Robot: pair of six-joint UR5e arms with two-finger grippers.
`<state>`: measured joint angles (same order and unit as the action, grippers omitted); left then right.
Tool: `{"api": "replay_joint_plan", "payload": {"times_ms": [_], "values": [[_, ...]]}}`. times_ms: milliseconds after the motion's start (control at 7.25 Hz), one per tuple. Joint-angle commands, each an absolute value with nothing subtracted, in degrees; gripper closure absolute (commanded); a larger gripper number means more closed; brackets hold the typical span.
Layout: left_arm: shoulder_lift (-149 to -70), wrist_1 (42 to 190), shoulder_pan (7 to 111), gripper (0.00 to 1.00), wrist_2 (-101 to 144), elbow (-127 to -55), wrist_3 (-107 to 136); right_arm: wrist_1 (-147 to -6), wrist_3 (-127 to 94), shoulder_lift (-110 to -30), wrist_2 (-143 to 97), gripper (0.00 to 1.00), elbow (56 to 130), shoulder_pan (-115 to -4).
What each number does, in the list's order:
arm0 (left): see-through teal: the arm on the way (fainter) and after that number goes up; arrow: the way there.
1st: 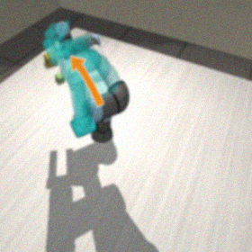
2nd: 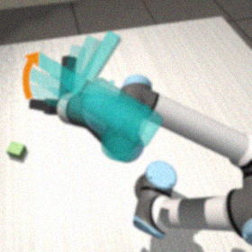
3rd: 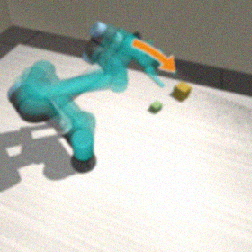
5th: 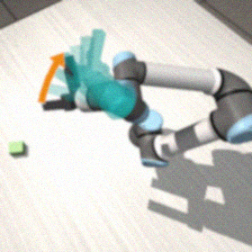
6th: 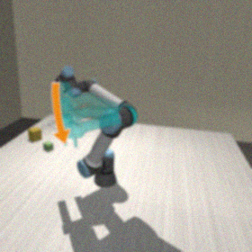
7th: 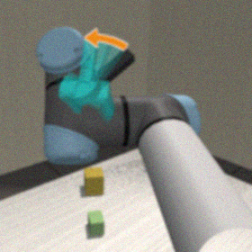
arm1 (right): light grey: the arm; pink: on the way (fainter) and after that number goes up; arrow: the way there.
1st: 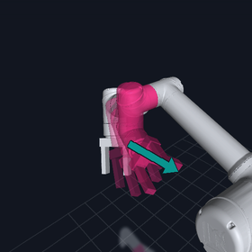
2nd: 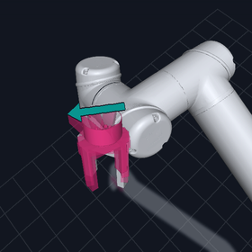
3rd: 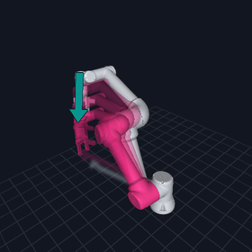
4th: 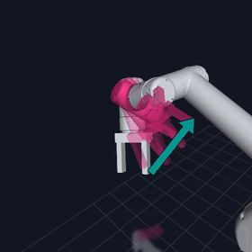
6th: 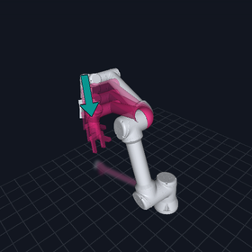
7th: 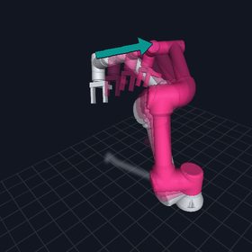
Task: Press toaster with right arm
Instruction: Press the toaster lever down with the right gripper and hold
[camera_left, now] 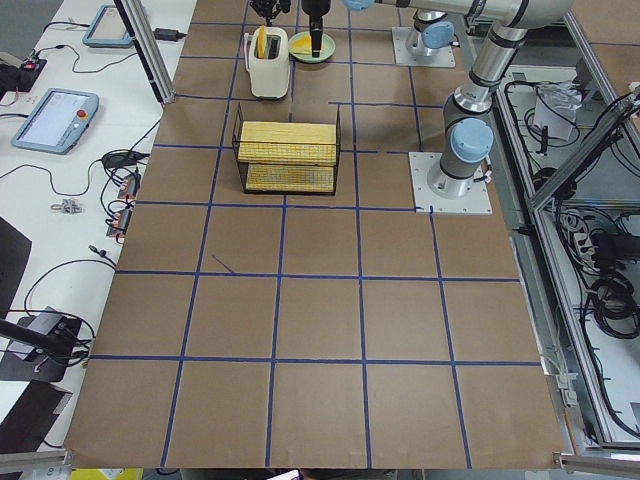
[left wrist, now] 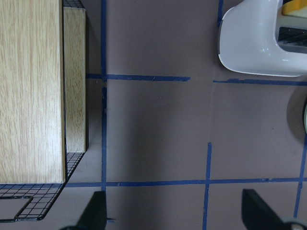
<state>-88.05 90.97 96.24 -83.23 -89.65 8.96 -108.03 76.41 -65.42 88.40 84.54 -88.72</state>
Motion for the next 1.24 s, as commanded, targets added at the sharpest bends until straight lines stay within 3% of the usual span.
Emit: {"api": "replay_joint_plan", "payload": {"times_ms": [0, 1103], "values": [[-88.1, 91.0, 96.2, 0.00, -83.2, -89.6, 9.0, -108.2, 76.6, -64.9, 88.4, 0.91, 85.2, -88.7], [-88.1, 91.0, 96.2, 0.00, -83.2, -89.6, 9.0, -108.3, 76.5, -62.9, 88.4, 0.90, 86.7, -88.3]]}}
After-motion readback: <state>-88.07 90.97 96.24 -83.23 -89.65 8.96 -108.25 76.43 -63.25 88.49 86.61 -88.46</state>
